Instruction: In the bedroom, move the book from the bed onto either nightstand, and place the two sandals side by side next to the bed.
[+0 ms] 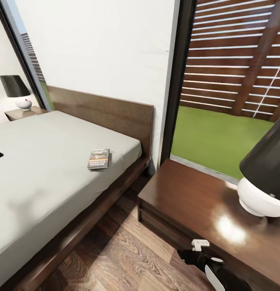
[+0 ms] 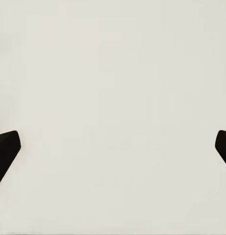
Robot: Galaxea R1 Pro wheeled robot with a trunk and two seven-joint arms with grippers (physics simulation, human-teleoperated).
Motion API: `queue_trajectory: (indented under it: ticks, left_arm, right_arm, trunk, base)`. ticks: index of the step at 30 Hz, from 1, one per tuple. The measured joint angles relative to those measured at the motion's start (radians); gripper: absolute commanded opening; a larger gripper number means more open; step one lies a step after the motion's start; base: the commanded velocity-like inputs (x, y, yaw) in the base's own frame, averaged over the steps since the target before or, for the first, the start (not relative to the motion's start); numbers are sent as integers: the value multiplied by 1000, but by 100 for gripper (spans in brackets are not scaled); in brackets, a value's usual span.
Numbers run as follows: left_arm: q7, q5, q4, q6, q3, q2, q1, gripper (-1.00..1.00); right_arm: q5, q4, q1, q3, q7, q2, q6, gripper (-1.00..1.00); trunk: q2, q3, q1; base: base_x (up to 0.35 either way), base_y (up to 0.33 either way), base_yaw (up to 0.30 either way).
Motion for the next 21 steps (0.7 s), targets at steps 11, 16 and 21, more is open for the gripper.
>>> queue_trajectory:
  ticks: [11,16,21]
  left_arm:
    - [-2,1,-2,1,1,1,0,100]
    - [-15,1,-3,4,2,1,0,100]
    - [-31,1,-3,5,2,1,0,100]
  right_arm:
    - [5,-28,0,2,1,0,0,100]
    - [10,-28,-1,2,2,0,-2,100]
    - [10,-28,-1,4,2,0,-2,100]
  trunk:
    - [0,0,0]
    - [0,0,0]
    - [0,0,0]
  base:
    - [0,0,232]
    - [0,0,236]
    - [0,0,236]
